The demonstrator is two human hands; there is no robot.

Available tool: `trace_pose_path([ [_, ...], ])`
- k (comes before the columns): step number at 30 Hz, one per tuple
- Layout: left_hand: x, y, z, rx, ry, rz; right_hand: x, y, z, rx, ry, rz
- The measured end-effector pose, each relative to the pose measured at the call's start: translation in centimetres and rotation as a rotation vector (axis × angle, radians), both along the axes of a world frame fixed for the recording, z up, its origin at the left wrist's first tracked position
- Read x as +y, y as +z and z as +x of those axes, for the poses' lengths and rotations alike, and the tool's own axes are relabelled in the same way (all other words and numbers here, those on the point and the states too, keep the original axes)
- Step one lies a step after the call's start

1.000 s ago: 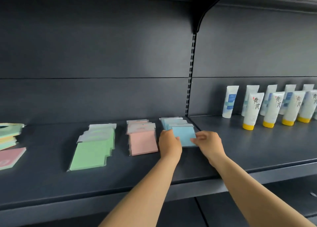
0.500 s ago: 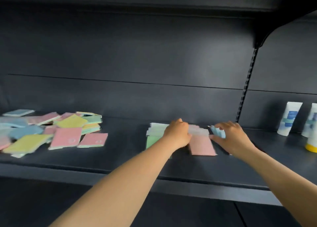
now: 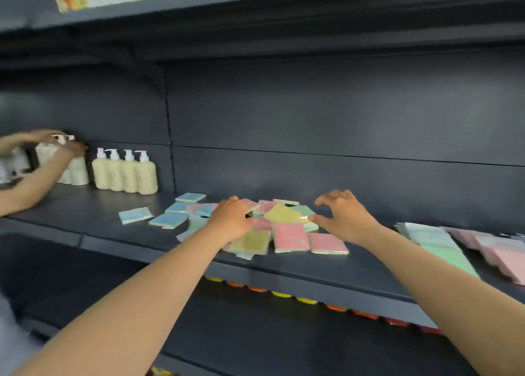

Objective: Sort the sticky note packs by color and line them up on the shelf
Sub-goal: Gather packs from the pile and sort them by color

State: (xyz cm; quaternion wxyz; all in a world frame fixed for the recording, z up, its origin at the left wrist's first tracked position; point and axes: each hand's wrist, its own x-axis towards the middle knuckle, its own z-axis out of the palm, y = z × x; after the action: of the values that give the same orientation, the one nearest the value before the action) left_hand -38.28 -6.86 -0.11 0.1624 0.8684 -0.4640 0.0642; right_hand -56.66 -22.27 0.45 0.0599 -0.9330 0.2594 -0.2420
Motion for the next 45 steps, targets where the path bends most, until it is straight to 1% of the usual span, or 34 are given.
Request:
trace_pose_path([
  [3, 5.4, -0.6, 5.9, 0.005, 0.078, 0.035, 3.9, -0.5, 5.6, -0.025, 0.028, 0.041],
  [7, 10.9, -1.2, 12.1, 0.054, 0.146, 0.032, 8.0, -1.5, 12.1, 0.001, 0.065, 0.073],
  [13, 14.5, -2.7, 20.5, 0.159, 0.188, -0.011, 10.3, -1.9, 20.2, 0.061, 0.097, 0.09],
  [15, 14.6, -3.2, 22.5, 0.192, 0.188, -0.032, 9.9, -2.1, 22.6, 0.089, 0.1, 0.097],
  [18, 14.1, -3.7, 25.8, 0.227, 0.179, -0.031, 9.0, -2.2, 26.0, 0.084, 0.104, 0.126],
  [21, 13.3, -3.6, 29.8, 0.263, 0.15, -0.009, 8.2, -2.3, 29.8, 0.081, 0.13, 0.2],
  [24, 12.3, -3.3, 33.6, 0.309, 0.117, 0.027, 7.9, -2.7, 33.6, 0.172, 0.189, 0.305],
  [26, 11.6, -3.4, 36.0, 0.351, 0.104, 0.063, 7.8, -3.1, 35.8, 0.247, 0.207, 0.327],
  [30, 10.4, -3.6, 39.5, 0.431, 0.091, 0.147, 7.3, -3.5, 39.1, 0.328, 0.217, 0.376],
  [32, 10.0, -3.9, 40.5, 0.47, 0.079, 0.207, 7.3, -3.6, 40.1, 0.415, 0.216, 0.384],
  [35, 9.6, -4.1, 41.3, 0.488, 0.044, 0.286, 7.6, -3.9, 41.3, 0.543, 0.23, 0.335],
  [38, 9.3, -4.1, 42.1, 0.499, 0.022, 0.326, 8.2, -3.7, 41.8, 0.603, 0.214, 0.318],
  [42, 8.9, -3.5, 42.4, 0.502, -0.012, 0.427, 9.0, -3.2, 42.0, 0.677, 0.159, 0.355],
  [45, 8.6, -3.2, 42.2, 0.491, -0.037, 0.483, 9.7, -3.0, 42.1, 0.736, 0.106, 0.32],
])
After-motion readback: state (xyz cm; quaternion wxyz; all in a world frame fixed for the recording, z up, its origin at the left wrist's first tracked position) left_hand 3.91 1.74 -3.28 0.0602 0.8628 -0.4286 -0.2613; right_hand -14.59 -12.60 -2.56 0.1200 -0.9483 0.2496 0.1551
